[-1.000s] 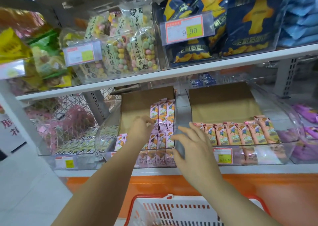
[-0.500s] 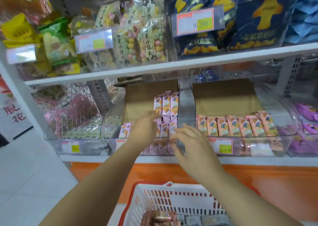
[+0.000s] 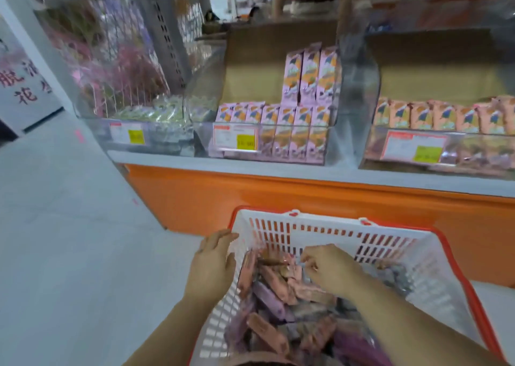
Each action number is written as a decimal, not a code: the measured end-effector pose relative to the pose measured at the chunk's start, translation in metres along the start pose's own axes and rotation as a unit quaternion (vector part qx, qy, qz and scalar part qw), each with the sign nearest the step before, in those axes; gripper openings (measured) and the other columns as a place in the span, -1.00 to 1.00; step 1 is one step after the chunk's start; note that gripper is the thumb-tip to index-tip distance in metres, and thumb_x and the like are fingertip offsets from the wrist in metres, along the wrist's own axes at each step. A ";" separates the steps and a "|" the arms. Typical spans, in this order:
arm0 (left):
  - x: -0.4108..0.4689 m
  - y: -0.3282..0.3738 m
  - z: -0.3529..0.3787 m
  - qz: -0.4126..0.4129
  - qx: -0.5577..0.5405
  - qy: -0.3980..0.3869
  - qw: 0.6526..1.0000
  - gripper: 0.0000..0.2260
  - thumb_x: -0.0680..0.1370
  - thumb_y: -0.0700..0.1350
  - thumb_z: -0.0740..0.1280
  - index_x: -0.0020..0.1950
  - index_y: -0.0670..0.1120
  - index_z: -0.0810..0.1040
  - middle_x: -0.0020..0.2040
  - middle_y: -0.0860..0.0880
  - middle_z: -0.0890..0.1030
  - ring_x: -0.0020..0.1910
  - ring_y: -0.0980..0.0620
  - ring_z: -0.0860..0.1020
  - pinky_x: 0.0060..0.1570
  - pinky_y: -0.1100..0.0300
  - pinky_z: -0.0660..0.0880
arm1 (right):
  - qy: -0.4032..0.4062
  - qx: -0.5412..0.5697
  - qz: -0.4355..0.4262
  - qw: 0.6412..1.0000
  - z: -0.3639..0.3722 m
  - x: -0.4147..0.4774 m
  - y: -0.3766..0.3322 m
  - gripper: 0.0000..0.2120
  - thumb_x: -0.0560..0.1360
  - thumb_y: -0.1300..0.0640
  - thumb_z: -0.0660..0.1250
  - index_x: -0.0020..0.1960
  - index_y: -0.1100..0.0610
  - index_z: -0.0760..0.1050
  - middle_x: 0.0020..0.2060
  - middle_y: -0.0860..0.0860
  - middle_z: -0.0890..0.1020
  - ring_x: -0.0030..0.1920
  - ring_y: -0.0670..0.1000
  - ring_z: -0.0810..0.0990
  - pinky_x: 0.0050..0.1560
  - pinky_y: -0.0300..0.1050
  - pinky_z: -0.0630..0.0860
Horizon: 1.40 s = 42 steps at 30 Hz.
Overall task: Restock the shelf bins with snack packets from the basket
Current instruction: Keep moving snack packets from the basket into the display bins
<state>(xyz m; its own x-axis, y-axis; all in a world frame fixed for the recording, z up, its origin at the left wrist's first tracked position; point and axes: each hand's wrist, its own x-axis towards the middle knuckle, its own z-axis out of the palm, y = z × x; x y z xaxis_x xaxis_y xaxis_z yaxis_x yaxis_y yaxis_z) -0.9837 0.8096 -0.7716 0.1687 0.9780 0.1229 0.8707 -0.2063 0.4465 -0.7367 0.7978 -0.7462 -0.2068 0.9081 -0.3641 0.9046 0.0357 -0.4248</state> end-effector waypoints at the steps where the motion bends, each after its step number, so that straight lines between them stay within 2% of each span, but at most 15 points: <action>1: -0.004 -0.005 0.006 -0.021 -0.005 -0.021 1.000 -0.64 0.54 -0.21 0.21 0.34 -0.03 0.46 0.40 0.01 0.37 0.31 -0.08 0.40 0.20 0.00 0.45 | -0.017 -0.001 -0.003 1.000 0.010 0.007 -0.003 -0.75 0.54 0.15 0.23 0.17 0.03 0.54 0.04 0.05 0.63 -0.09 0.04 0.57 -0.06 -0.11 0.52; 5: -0.009 -0.009 0.015 -0.044 -0.029 -0.022 0.998 -0.61 0.55 -0.24 0.21 0.36 0.00 0.43 0.49 0.11 0.21 0.38 0.05 0.35 0.18 0.06 0.47 | -0.138 0.001 -0.028 0.990 0.053 0.031 -0.021 -0.83 0.50 0.28 0.25 -0.23 0.11 0.51 -0.32 0.09 0.50 -0.31 0.06 0.43 -0.28 -0.07 0.33; 7: -0.008 -0.010 0.016 -0.040 -0.035 -0.016 0.998 -0.62 0.53 -0.27 0.22 0.32 -0.02 0.47 0.48 0.10 0.24 0.36 0.03 0.38 0.14 0.04 0.51 | -0.181 0.018 -0.043 0.982 0.072 0.037 -0.025 -0.86 0.52 0.26 0.28 0.01 0.13 0.58 -0.11 0.10 0.60 -0.12 0.08 0.56 -0.10 -0.06 0.47; 8: -0.008 -0.011 0.016 -0.039 -0.037 -0.014 0.998 -0.62 0.52 -0.29 0.22 0.30 -0.02 0.48 0.48 0.10 0.25 0.36 0.03 0.39 0.11 0.03 0.53 | -0.194 0.013 -0.030 0.980 0.074 0.038 -0.028 -0.75 0.54 0.20 0.28 0.21 0.14 0.53 0.09 0.11 0.59 0.07 0.11 0.57 0.05 -0.04 0.49; 9: -0.008 -0.011 0.015 -0.040 -0.040 -0.013 0.998 -0.62 0.51 -0.29 0.23 0.28 -0.02 0.49 0.47 0.11 0.26 0.35 0.04 0.41 0.08 0.04 0.54 | -0.198 0.005 -0.025 0.980 0.079 0.040 -0.027 -0.72 0.55 0.16 0.28 0.25 0.15 0.49 0.15 0.13 0.55 0.15 0.15 0.54 0.08 -0.03 0.47; 12: -0.008 -0.008 0.012 -0.042 -0.043 -0.010 0.998 -0.63 0.50 -0.31 0.23 0.25 -0.01 0.52 0.47 0.14 0.26 0.32 0.06 0.43 0.02 0.05 0.55 | -0.195 -0.039 -0.003 0.980 0.087 0.046 -0.025 -0.87 0.54 0.11 0.22 -0.13 0.16 0.40 -0.16 0.17 0.47 -0.14 0.16 0.51 -0.24 -0.06 0.30; 17: -0.007 -0.005 0.008 -0.047 -0.044 -0.026 0.998 -0.64 0.51 -0.30 0.21 0.24 -0.01 0.52 0.47 0.17 0.22 0.28 0.07 0.45 0.00 0.06 0.55 | -0.199 -0.104 0.034 0.974 0.099 0.055 -0.025 -0.74 0.55 0.10 0.24 0.19 0.19 0.44 0.04 0.14 0.58 0.00 0.13 0.58 -0.09 -0.03 0.49; 21: -0.007 -0.005 0.008 -0.049 -0.035 -0.035 0.998 -0.65 0.51 -0.28 0.21 0.24 -0.01 0.52 0.49 0.14 0.20 0.29 0.06 0.45 0.01 0.05 0.56 | -0.203 -0.107 0.058 0.972 0.112 0.052 -0.029 -0.61 0.55 0.10 0.26 0.33 0.17 0.31 0.15 0.11 0.52 0.01 0.10 0.56 -0.01 -0.01 0.55; 24: -0.007 -0.005 0.009 -0.053 -0.024 -0.040 0.997 -0.65 0.52 -0.27 0.21 0.26 -0.01 0.51 0.50 0.15 0.18 0.30 0.06 0.44 0.04 0.04 0.55 | -0.189 -0.061 0.051 0.979 0.103 0.048 -0.030 -0.64 0.56 0.10 0.24 0.30 0.19 0.30 -0.05 0.07 0.50 -0.11 0.05 0.50 -0.26 -0.13 0.40; 27: -0.006 -0.006 0.010 -0.051 -0.016 -0.041 0.998 -0.66 0.52 -0.28 0.21 0.24 -0.02 0.52 0.50 0.14 0.17 0.30 0.06 0.45 0.02 0.04 0.55 | -0.187 0.018 0.043 0.981 0.082 0.048 -0.034 -0.72 0.54 0.04 0.25 0.18 0.16 0.38 -0.14 0.08 0.53 -0.10 0.05 0.51 -0.18 -0.11 0.38; 29: -0.007 -0.005 0.009 -0.049 -0.004 -0.050 0.998 -0.67 0.51 -0.27 0.22 0.23 -0.01 0.52 0.51 0.14 0.14 0.31 0.06 0.44 0.01 0.05 0.55 | -0.163 0.065 0.038 0.984 0.064 0.046 -0.039 -0.86 0.49 0.02 0.27 -0.09 0.10 0.45 -0.24 0.07 0.48 -0.21 0.02 0.46 -0.17 -0.11 0.36; 31: -0.007 -0.004 0.007 -0.045 0.006 -0.063 0.997 -0.67 0.52 -0.26 0.21 0.23 0.00 0.52 0.52 0.13 0.12 0.33 0.05 0.41 0.06 0.06 0.54 | -0.132 0.091 0.028 0.987 0.040 0.042 -0.046 -0.79 0.47 0.03 0.25 -0.29 0.10 0.38 -0.35 0.06 0.39 -0.36 0.01 0.37 -0.27 -0.13 0.28; 36: 0.002 0.012 -0.009 -0.081 -0.035 -0.090 0.992 -0.68 0.54 -0.21 0.23 0.22 0.06 0.55 0.47 0.02 0.26 0.43 -0.04 0.24 0.36 0.07 0.27 | -0.062 0.030 -0.021 0.997 -0.038 0.021 -0.069 -0.65 0.49 -0.02 0.22 -0.16 0.29 0.50 -0.18 0.25 0.53 -0.24 0.13 0.45 -0.25 -0.04 0.35; 38: 0.010 0.032 -0.027 -0.101 -0.111 -0.048 0.988 -0.75 0.54 -0.22 0.24 0.14 0.01 0.58 0.32 -0.04 0.42 0.31 -0.04 0.37 0.27 0.16 0.30 | -0.015 0.014 -0.056 0.998 -0.073 0.006 -0.080 -0.68 0.48 -0.02 0.26 -0.05 0.25 0.56 -0.10 0.17 0.59 -0.19 0.05 0.47 -0.18 -0.04 0.37; 42: 0.017 0.085 -0.076 -0.137 -0.302 0.053 0.942 -0.85 0.52 -0.26 0.29 -0.18 -0.01 0.49 -0.14 0.00 0.58 -0.11 -0.02 0.54 -0.01 0.14 0.45 | 0.119 0.020 -0.112 0.986 -0.135 -0.034 -0.098 -0.91 0.45 0.05 0.29 -0.11 0.06 0.48 -0.24 -0.08 0.53 -0.18 0.00 0.50 -0.16 -0.07 0.43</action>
<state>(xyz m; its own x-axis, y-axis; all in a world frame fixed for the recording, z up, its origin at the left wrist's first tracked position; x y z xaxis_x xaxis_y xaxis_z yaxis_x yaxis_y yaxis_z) -0.9417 0.8066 -0.6646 -0.0989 0.9951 0.0034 0.4477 0.0415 0.8932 -0.7683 0.8204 -0.5799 -0.3033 0.9513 -0.0548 0.8292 0.2352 -0.5070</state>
